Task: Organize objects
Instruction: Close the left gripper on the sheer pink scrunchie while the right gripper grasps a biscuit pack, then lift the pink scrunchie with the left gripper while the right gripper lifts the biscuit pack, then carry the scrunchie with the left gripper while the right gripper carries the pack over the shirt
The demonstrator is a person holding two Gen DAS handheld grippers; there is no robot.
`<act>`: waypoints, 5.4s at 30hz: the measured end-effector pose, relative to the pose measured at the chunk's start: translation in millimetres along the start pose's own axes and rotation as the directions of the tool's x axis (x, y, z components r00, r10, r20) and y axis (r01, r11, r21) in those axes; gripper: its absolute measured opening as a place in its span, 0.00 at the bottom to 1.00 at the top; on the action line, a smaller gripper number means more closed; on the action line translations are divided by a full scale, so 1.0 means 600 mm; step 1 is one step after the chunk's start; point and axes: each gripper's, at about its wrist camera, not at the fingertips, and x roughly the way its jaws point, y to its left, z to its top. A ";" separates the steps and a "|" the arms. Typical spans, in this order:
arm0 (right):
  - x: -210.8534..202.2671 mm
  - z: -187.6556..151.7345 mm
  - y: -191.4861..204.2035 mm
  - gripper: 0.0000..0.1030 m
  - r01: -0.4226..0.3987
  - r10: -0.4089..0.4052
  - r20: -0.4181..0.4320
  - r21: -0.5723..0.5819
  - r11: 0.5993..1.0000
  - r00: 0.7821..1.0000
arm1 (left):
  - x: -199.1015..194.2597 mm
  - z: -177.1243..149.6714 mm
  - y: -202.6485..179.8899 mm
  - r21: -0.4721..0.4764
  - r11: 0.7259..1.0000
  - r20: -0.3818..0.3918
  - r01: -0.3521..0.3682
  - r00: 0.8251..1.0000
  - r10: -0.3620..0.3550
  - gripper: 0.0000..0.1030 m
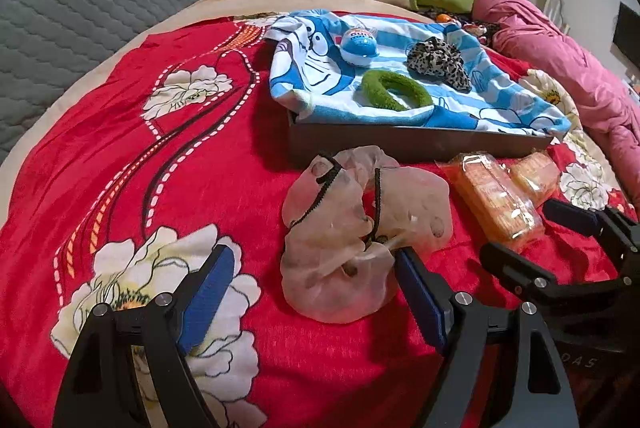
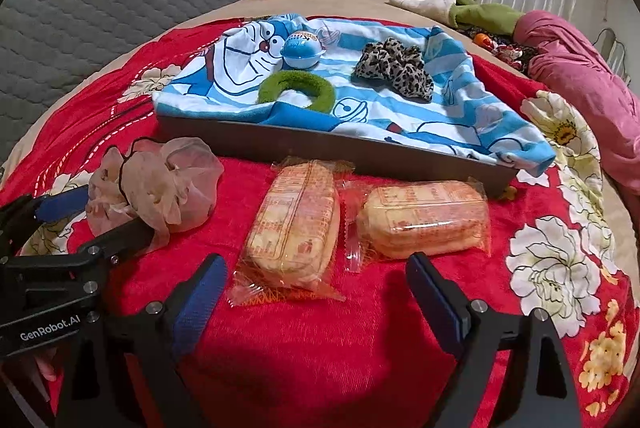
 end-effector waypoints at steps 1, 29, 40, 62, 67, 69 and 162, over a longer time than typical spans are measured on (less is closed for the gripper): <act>0.002 0.001 -0.001 0.86 -0.005 0.005 -0.001 0.001 1.000 1.000 | 0.002 0.002 0.000 0.001 1.000 0.000 0.002 1.000 -0.002 0.81; 0.022 0.013 -0.017 0.46 -0.135 0.135 0.002 0.030 0.990 0.991 | 0.044 0.039 -0.013 -0.012 0.990 -0.040 0.138 0.990 -0.139 0.09; 0.011 0.011 -0.014 0.45 -0.141 0.141 0.008 0.029 0.990 0.990 | 0.025 0.038 -0.014 0.007 0.996 -0.026 0.093 0.995 -0.093 0.08; -0.040 0.005 -0.009 0.45 -0.136 0.135 0.039 0.026 0.990 0.990 | -0.034 0.028 -0.014 0.013 0.998 0.017 0.064 0.998 -0.064 0.08; -0.053 0.003 -0.006 0.45 -0.134 0.133 0.047 0.021 0.991 0.990 | -0.048 0.023 -0.014 0.012 0.998 0.025 0.068 0.997 -0.069 0.08; -0.058 0.002 -0.006 0.45 -0.133 0.132 0.049 0.018 0.991 0.990 | -0.054 0.017 -0.015 0.016 0.998 0.028 0.068 0.997 -0.069 0.08; -0.414 0.076 -0.030 0.45 -0.038 0.055 0.430 -0.047 0.998 0.901 | -0.339 0.105 -0.100 0.113 0.992 0.306 0.051 0.948 -0.084 0.08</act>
